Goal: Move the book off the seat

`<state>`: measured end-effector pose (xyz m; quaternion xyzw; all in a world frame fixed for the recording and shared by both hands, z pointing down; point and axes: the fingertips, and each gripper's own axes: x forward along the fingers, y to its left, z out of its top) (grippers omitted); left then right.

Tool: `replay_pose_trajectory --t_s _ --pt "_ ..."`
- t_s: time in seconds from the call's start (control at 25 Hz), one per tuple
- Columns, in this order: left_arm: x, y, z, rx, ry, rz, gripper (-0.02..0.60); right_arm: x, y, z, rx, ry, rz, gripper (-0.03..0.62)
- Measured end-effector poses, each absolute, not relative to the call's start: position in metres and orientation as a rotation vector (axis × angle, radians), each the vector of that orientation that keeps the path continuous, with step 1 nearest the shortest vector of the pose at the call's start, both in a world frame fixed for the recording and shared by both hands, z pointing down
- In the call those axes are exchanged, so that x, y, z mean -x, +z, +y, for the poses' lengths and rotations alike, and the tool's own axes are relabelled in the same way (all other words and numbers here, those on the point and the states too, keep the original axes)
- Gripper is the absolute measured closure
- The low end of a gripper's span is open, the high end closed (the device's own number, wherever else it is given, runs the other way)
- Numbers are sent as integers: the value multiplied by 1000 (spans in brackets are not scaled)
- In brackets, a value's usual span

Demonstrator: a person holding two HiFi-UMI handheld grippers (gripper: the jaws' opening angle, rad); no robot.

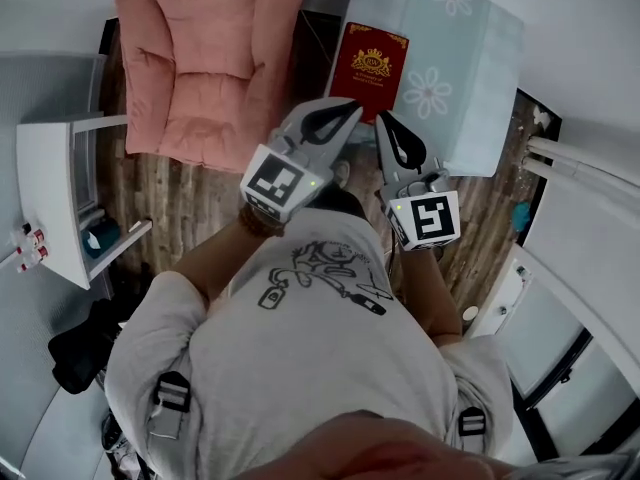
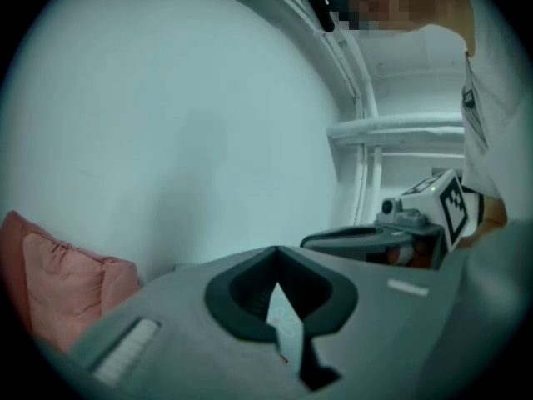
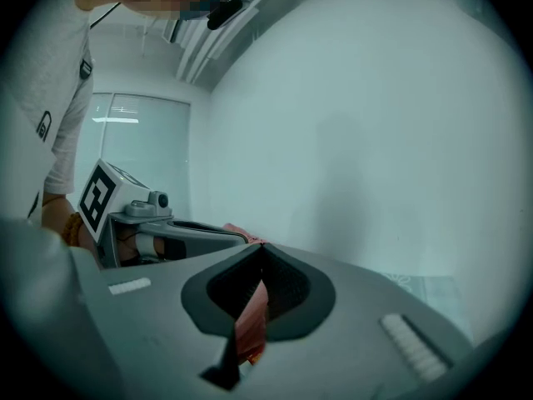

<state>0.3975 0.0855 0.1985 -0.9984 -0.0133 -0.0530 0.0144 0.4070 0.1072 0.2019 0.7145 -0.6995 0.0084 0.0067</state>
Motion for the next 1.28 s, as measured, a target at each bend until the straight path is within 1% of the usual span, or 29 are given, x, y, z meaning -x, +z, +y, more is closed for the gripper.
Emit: replay_pose_trajectory --t_s 0.32,0.6,1.28 --pt "-373 144 112 3081 -76 -124 581 -384 145 123 -2231 -85 -2193 588" --pt "-365 114 114 3067 19 -128 581 -372 116 129 -2260 -169 -2167 588" --pt "-376 115 114 3070 17 -161 581 -384 107 129 -2334 -196 -2140 588"
